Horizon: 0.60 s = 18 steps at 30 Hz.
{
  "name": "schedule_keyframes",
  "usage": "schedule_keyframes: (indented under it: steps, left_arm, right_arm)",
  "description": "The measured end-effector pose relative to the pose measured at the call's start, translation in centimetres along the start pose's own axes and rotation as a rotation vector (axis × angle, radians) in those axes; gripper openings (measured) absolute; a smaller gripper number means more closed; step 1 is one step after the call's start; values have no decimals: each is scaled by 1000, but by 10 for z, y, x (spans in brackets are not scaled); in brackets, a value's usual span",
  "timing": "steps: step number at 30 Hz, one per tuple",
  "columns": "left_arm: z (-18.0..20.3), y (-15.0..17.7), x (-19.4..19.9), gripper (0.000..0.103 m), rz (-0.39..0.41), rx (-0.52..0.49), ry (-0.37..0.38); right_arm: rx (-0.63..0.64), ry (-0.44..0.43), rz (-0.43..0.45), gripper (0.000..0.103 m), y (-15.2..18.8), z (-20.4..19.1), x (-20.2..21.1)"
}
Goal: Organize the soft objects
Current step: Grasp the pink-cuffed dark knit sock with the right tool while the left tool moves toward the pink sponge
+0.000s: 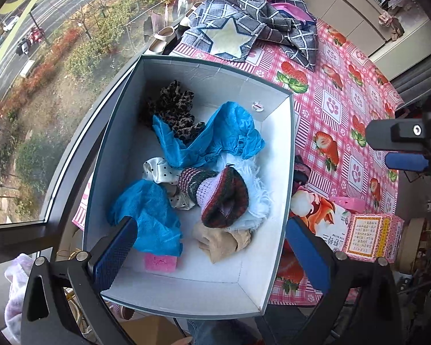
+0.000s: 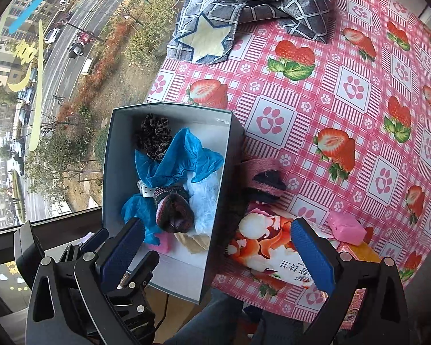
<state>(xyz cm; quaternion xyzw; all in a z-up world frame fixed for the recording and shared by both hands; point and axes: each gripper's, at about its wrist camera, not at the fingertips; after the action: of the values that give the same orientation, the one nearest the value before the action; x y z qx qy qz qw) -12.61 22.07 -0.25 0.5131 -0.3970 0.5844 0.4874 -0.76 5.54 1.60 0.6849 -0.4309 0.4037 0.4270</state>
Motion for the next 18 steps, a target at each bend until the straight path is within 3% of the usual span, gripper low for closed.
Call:
schedule_keyframes:
  steps: [7, 18]
  left_arm:
    - [32, -13, 3, 103, -5, -57, 14]
    - [48, -6, -4, 103, -47, -62, -11]
  right_arm:
    - [-101, 51, -59, 102, -4, 62, 1]
    - [-222, -72, -203, 102, -33, 88, -76]
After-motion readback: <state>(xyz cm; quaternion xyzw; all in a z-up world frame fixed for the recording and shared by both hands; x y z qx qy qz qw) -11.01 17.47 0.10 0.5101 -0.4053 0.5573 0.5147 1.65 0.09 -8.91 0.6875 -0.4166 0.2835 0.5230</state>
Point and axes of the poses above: each gripper's, at about its wrist camera, not at the fingertips, and x roughly against the way its jaws point, z to its right, y to its underside, and after that the axes turned 11 degrees about -z, right-handed
